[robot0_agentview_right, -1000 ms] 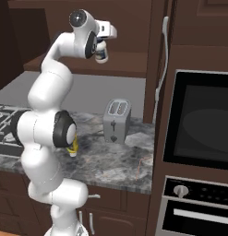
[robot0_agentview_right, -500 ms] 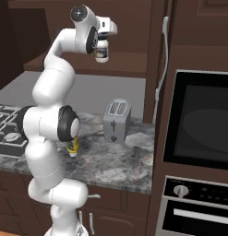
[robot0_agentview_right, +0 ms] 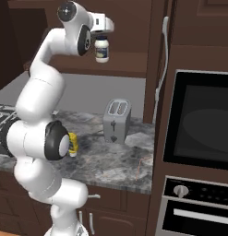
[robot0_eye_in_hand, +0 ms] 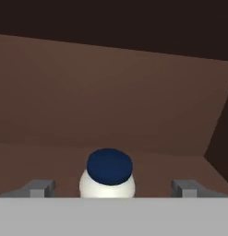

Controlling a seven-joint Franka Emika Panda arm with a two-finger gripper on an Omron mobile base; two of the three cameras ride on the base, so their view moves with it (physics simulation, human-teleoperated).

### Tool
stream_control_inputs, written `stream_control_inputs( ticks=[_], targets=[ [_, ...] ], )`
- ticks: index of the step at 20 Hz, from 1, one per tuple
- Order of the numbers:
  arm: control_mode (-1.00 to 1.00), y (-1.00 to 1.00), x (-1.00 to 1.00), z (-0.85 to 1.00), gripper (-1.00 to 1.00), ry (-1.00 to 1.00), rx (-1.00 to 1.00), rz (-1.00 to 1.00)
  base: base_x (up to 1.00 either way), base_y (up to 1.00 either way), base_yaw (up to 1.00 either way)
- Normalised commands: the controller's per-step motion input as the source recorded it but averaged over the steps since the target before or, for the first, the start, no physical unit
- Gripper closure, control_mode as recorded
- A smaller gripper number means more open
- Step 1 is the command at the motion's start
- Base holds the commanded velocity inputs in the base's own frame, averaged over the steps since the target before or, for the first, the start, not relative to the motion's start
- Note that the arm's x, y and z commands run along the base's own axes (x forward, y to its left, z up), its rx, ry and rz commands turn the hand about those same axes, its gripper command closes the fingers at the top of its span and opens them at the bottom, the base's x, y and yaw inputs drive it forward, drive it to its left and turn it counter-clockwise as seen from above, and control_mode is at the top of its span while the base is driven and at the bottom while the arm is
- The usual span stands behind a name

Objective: There are various items on the counter. Only move the condiments/shakers into the cabinet.

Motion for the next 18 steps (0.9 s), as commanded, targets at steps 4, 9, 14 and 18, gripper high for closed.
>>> stream_control_inputs(
  ticks=[4,9,14,18],
  targets=[
    [-1.0,0.0,-1.0,-0.46,-1.0,-0.15,0.0,-0.11,0.0,0.0,0.0],
    [-1.0,0.0,-1.0,-0.64,-1.0,0.0,0.01,-0.11,0.0,0.0,0.0],
    [-1.0,0.0,-1.0,-0.33,-1.0,0.13,0.08,-0.08,0.0,0.0,0.0],
    [-1.0,-0.06,-0.99,-0.38,-1.0,0.45,0.16,-0.03,0.0,0.0,0.0]
  ],
)
